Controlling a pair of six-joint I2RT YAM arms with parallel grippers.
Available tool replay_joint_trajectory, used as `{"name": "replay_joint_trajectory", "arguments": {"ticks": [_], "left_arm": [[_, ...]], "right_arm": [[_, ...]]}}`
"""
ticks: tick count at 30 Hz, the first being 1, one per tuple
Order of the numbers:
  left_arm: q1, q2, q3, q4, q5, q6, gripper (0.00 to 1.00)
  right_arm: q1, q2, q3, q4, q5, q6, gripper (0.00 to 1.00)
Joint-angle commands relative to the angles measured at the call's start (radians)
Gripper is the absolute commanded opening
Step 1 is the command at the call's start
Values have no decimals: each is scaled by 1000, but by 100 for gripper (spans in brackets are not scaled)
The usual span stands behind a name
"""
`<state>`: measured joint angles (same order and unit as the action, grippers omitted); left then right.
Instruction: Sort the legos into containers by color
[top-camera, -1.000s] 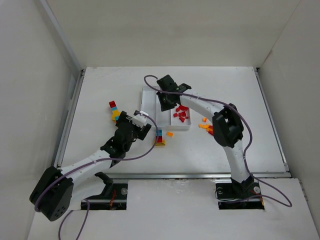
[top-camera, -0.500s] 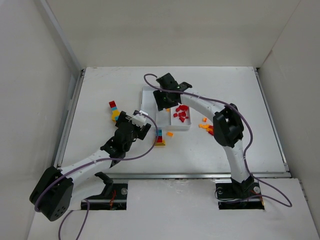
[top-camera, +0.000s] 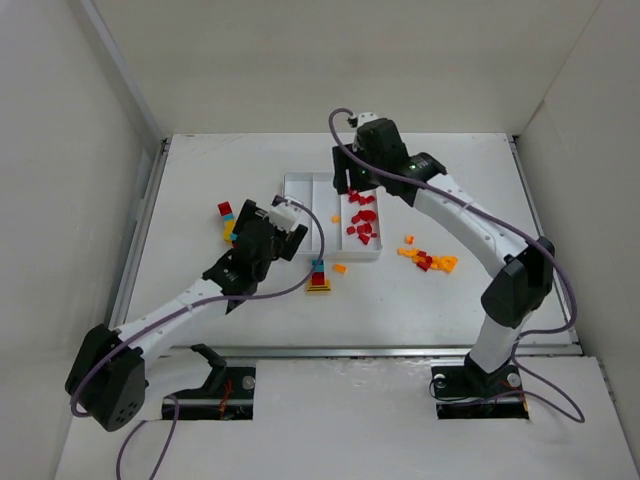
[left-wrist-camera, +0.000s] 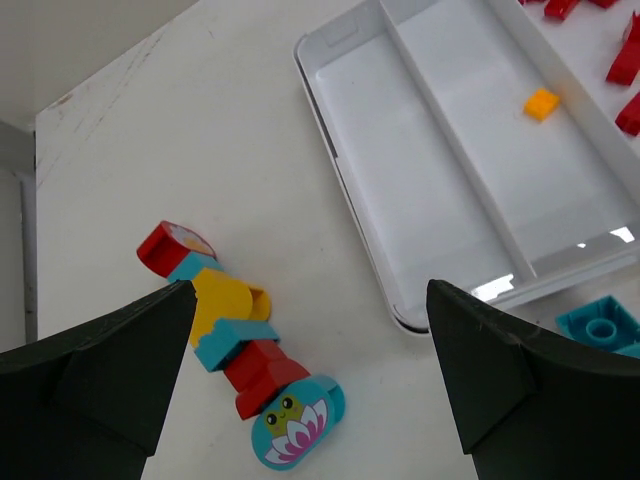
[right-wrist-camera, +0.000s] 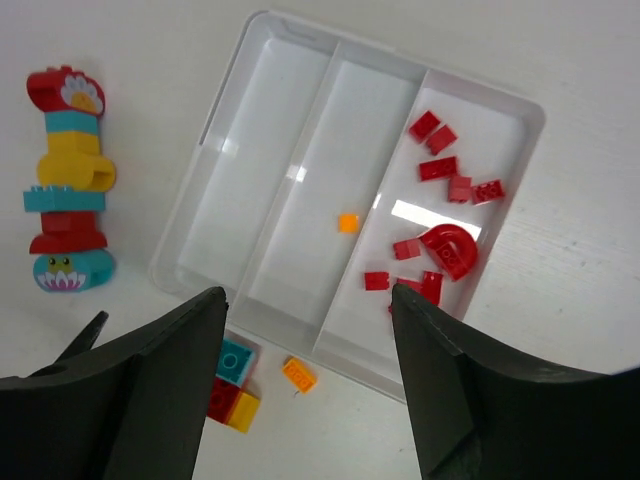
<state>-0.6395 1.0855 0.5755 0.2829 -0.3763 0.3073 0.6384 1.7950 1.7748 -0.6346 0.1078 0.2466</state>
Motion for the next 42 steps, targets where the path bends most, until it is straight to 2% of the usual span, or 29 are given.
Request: {"name": "replay_joint_trajectory", "arguments": {"ticks": [1,4,9,12,16,17,19,25,28,32,40,42], "left_arm": [[17,25,113,-122,-55,-71,100],[72,95,246,-271,-79,-189,100],[141,244,466,-413,-134,-309,100],[202,379,581,-477,-180,-387,100],[290,597,884,-692,-245,-532,100],[305,681,924,-743,-256,-559,100],[336,743,995,-846,-268,-611,100],[406,800,986,-826,-224,-659,100],[417,847,986,-806,-268,-649,100],[440,901,977,-775,-254,-639,100],[468,932,908,-798,-124,-695,100],[468,932,896,-777,-99,-704,94]], "right_arm": [[-52,-34,-51,65,6,3,72],[-63,-46,-80,75,-3,3,72],[-63,-37,-109,93,-37,3,72],[-72,-17,-118,102,-60,3,72],[-72,3,-118,102,-82,-17,72],[-72,3,-118,102,-82,-17,72],[-72,13,-118,102,-82,-26,72],[-82,38,-118,111,-91,-26,72],[-82,56,-98,111,-111,-17,72],[-82,69,-80,92,-111,-17,72],[-82,78,-80,70,-89,-17,72],[-82,78,-80,70,-89,-17,72]]}}
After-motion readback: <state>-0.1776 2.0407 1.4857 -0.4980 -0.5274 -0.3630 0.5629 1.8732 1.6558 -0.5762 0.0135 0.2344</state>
